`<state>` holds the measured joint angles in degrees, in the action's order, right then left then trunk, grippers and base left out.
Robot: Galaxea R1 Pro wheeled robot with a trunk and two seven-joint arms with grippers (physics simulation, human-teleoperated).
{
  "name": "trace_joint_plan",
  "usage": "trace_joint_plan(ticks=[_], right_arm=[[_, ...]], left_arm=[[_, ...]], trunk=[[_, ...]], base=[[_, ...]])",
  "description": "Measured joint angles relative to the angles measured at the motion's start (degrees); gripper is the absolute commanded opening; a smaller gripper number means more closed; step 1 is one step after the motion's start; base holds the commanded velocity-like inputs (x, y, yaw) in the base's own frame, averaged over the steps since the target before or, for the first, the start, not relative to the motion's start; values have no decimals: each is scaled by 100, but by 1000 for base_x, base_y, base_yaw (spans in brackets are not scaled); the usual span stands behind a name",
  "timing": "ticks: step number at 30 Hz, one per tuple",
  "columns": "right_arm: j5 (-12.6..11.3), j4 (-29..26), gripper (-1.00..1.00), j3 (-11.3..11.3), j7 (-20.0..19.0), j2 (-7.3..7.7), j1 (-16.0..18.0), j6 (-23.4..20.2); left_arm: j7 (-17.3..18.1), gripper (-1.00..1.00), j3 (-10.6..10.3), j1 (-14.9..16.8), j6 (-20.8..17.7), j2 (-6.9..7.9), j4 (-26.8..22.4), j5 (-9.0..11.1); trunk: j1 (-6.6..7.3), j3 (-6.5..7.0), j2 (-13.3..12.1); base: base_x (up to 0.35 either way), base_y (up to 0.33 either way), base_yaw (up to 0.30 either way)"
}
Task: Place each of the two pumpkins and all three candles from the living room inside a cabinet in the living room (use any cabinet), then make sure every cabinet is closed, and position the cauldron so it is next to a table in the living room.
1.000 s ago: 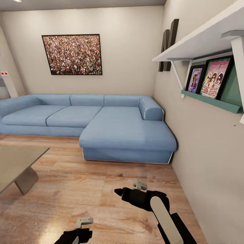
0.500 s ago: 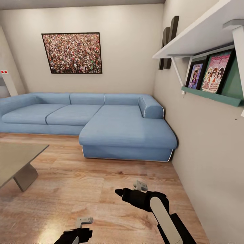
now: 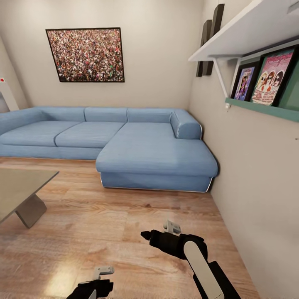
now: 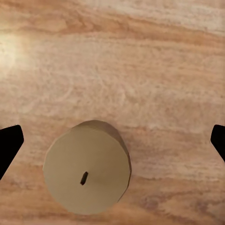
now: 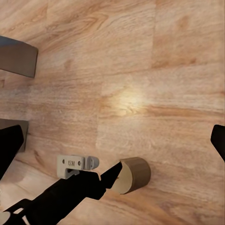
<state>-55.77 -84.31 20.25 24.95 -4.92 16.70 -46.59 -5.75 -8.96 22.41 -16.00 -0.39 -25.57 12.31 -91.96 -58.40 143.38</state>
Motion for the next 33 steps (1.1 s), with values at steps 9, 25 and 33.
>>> trace_joint_plan(ticks=[9,25,33], right_arm=[[-1,-15,100,-4,1,0,0,6],[-40,-19,100,14,-16,-17,0,48],[-41,-31,100,65,-40,-16,0,29]], left_arm=[[6,100,10,0,0,4,0,6],[-5,100,17,0,-83,4,0,10],[-10,100,17,0,-88,9,0,2]], trunk=[[-23,-199,12],[-64,-554,34],[-85,-731,44]], base=[[0,0,0],[0,0,0],[0,0,0]])
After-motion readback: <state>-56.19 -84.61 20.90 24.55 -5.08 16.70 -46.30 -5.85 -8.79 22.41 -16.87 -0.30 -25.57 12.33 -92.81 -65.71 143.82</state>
